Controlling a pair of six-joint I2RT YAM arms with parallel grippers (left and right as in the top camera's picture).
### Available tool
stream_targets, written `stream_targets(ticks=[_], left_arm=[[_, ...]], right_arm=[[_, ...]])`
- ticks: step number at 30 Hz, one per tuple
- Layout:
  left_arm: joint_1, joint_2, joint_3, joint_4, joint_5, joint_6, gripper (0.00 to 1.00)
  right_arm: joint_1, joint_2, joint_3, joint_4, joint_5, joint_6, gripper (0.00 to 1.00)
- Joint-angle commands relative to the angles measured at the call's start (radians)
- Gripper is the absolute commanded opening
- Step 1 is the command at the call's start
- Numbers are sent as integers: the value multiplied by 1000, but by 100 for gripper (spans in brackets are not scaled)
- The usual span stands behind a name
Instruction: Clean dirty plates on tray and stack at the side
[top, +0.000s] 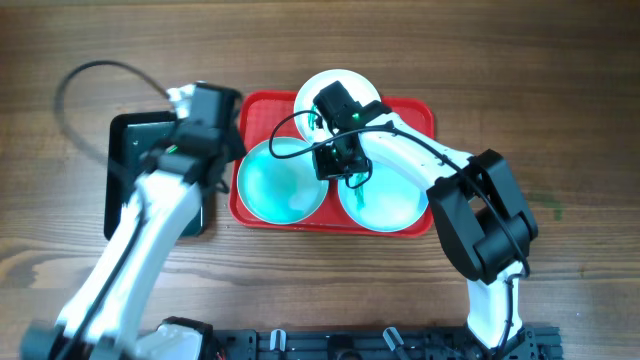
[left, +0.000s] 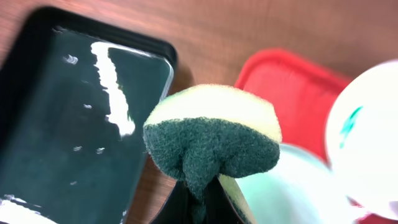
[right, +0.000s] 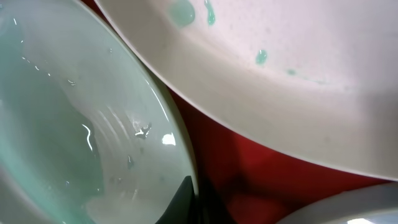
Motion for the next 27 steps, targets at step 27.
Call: stream_targets(ticks=[27], left_arm=[[380, -149, -19, -183, 175, -150, 4]], right_arm=[[494, -436, 32, 182, 1522, -581, 4]])
